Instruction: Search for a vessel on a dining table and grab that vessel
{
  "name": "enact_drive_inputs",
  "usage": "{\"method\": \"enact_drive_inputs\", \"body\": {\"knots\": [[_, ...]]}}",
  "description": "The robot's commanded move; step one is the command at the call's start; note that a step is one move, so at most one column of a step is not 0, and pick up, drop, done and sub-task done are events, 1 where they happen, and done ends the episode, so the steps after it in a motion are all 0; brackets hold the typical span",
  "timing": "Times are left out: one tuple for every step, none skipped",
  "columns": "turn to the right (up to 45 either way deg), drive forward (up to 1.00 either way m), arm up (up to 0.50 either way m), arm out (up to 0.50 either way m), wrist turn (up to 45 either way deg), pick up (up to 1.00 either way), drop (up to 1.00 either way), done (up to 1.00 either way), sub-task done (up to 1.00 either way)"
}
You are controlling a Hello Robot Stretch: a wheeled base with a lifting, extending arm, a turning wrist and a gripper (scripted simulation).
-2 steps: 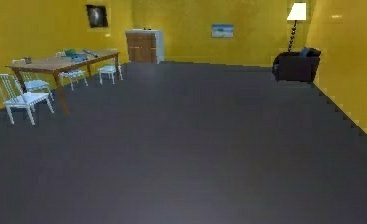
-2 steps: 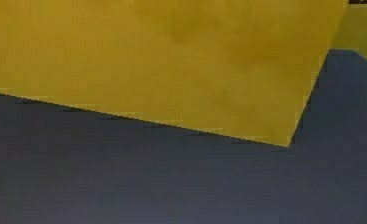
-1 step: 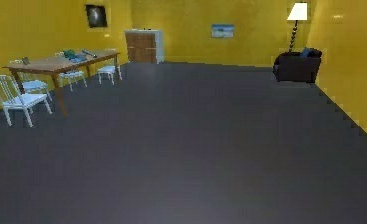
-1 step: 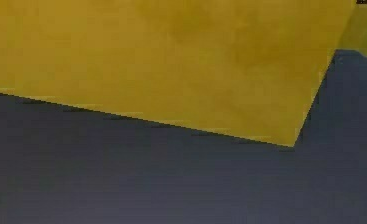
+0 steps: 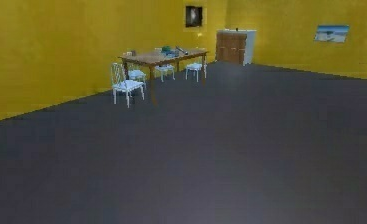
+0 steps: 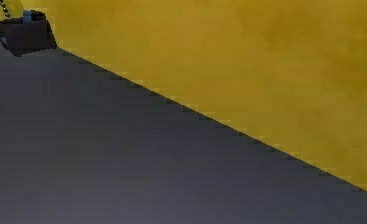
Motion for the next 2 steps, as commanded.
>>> {"method": "enact_drive_inputs", "body": {"knots": [[0.0, 0.5, 0.0, 0.0, 0.0, 0.0, 0.0, 0.0, 0.0], [-6.0, 0.0, 0.0, 0.0, 0.0, 0.0, 0.0, 0.0, 0.0]]}}
